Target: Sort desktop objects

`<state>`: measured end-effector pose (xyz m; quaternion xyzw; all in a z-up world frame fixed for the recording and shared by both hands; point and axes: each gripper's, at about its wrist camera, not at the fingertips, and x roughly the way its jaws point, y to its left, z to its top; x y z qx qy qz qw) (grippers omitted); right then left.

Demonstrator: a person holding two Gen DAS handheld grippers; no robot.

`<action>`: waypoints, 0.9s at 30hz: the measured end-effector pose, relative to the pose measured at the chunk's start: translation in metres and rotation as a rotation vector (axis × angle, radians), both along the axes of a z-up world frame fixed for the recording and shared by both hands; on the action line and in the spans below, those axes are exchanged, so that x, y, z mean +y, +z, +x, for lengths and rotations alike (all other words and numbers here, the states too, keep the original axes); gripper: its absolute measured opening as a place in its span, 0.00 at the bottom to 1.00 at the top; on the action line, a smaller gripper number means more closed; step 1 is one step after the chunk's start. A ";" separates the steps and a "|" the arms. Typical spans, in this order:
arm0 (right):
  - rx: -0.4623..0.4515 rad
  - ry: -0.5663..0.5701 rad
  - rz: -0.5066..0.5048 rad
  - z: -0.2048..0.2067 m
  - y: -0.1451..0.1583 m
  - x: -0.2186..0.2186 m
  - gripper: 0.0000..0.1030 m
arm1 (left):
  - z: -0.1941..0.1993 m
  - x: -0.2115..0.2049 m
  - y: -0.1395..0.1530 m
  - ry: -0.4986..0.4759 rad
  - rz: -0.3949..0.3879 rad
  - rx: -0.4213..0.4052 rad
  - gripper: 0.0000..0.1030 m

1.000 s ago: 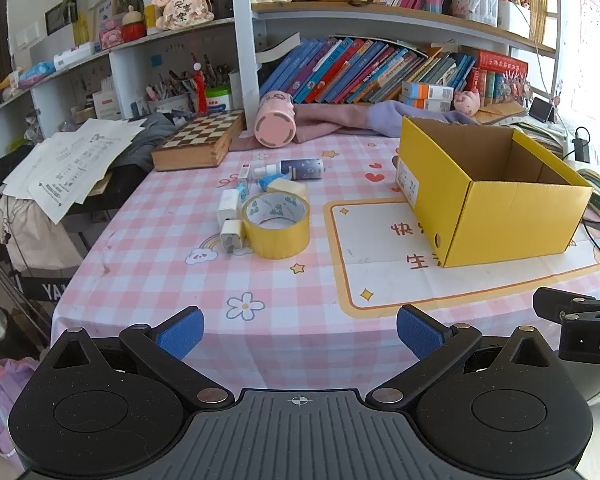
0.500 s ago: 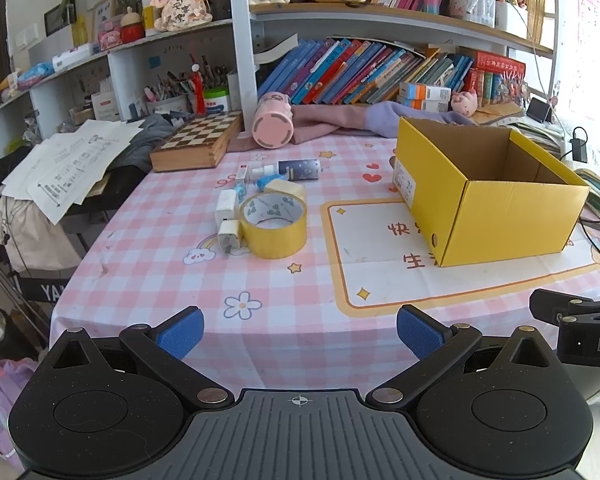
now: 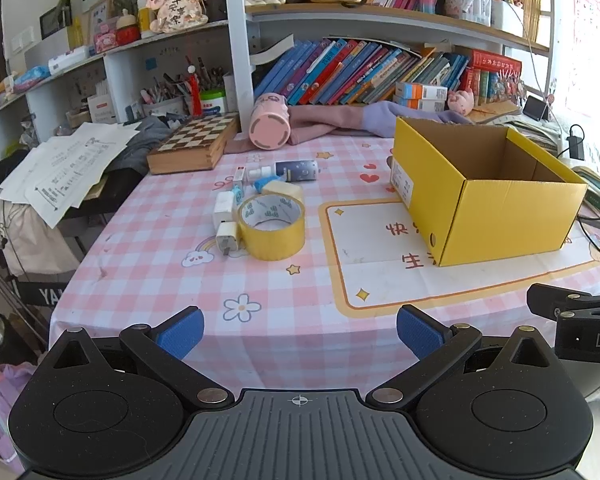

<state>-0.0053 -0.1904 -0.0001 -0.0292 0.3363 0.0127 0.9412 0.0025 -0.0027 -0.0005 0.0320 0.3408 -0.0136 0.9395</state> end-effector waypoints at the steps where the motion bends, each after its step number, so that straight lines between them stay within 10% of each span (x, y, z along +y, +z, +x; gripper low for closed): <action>1: 0.000 0.000 0.001 0.000 0.000 0.000 1.00 | 0.000 0.000 0.000 0.000 0.000 0.001 1.00; 27: 0.021 0.010 0.023 0.001 -0.003 0.007 1.00 | 0.006 0.004 -0.008 -0.024 0.023 0.016 1.00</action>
